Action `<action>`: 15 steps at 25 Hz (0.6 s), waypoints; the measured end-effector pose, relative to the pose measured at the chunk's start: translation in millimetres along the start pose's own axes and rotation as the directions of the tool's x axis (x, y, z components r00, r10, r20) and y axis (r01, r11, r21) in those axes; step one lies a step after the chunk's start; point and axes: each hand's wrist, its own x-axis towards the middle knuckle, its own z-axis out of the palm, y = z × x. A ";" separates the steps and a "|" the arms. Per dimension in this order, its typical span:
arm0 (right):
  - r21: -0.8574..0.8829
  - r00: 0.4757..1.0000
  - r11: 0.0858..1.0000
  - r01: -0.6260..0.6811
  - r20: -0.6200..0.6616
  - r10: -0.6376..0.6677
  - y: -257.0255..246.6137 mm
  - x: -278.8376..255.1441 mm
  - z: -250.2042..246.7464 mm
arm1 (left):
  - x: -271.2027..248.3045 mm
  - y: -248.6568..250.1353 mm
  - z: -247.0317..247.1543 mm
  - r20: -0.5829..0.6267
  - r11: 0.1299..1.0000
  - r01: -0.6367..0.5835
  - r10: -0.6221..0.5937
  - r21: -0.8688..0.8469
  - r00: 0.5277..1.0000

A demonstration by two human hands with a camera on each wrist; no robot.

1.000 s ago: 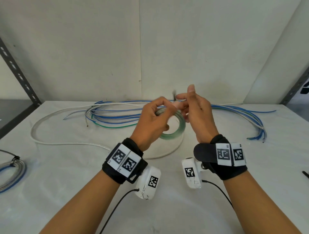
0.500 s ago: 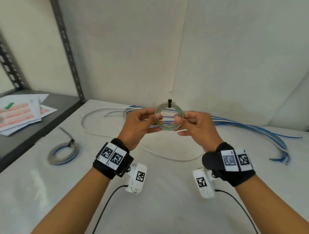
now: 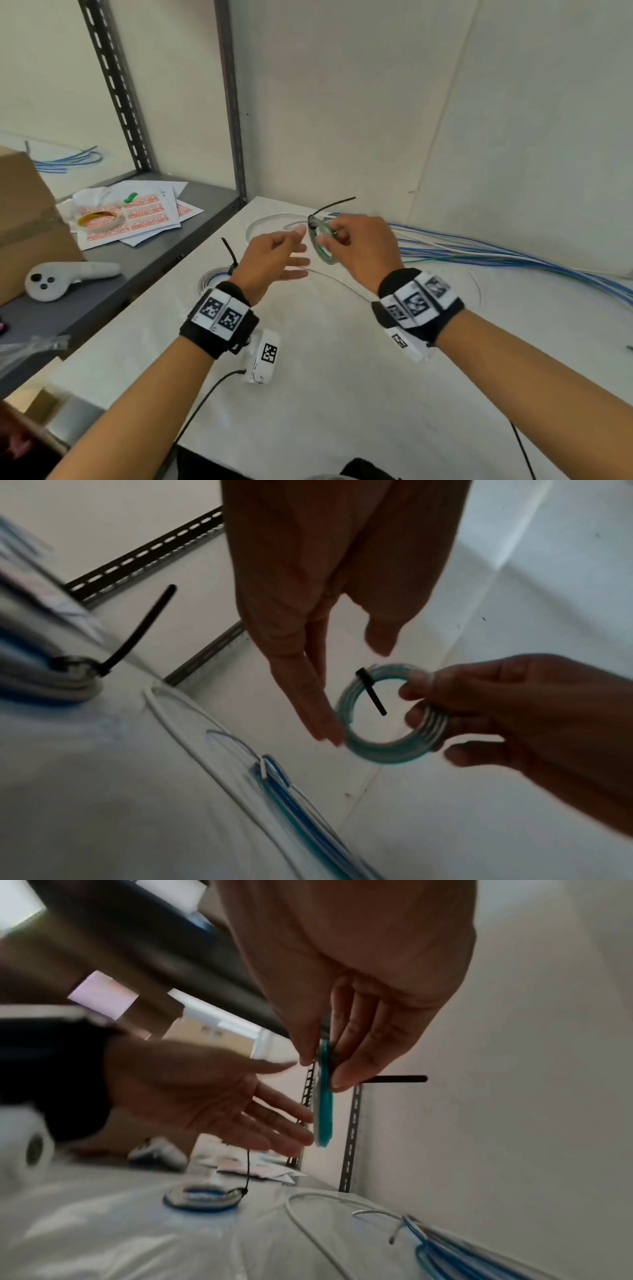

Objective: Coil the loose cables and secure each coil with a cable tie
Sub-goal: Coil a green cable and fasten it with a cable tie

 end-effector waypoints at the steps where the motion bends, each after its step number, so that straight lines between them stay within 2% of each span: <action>1: -0.076 0.996 0.995 0.060 0.069 -0.055 -11.6 -0.5 5.6 | -4.3 2.4 -5.2 0.071 0.999 0.038 -0.037 -0.015 0.997; 3: -0.025 0.968 0.995 0.098 0.234 -0.090 -27.7 -5.4 17.7 | -9.4 5.7 -18.7 0.133 0.998 0.057 -0.053 -0.030 0.990; 4: 0.016 0.963 0.996 0.082 0.258 -0.084 -29.5 -7.9 24.1 | -9.1 6.8 -27.7 0.109 0.998 0.052 -0.048 -0.029 0.993; 5: 0.059 0.972 0.997 0.052 0.225 -0.064 -27.4 -8.5 31.2 | -8.5 8.3 -37.6 0.075 0.999 0.053 -0.051 -0.014 0.996; 7: 0.218 0.987 0.972 -0.092 0.146 0.060 -17.2 -3.8 41.6 | -7.7 12.2 -57.0 0.081 0.992 0.085 -0.093 0.094 0.992; 8: 0.327 0.970 0.925 -0.193 0.204 0.130 -14.0 0.7 45.4 | -9.4 15.3 -64.6 0.126 0.979 0.110 -0.133 0.174 0.983; 9: 0.419 0.935 0.860 -0.293 0.315 0.165 -13.7 5.5 48.8 | -10.4 18.1 -69.7 0.174 0.959 0.133 -0.180 0.251 0.968; 11: 0.446 0.867 0.804 -0.393 0.471 0.163 -20.3 13.2 58.8 | -10.3 20.0 -80.6 0.200 0.924 0.159 -0.239 0.347 0.950; 13: 0.420 0.848 0.800 -0.429 0.493 0.195 -29.9 18.8 73.1 | -7.1 16.2 -93.8 0.123 0.895 0.186 -0.255 0.404 0.959; 15: 0.388 0.825 0.792 -0.472 0.512 0.241 -39.6 20.5 89.6 | -5.5 5.6 -112.1 -0.024 0.848 0.228 -0.247 0.478 0.969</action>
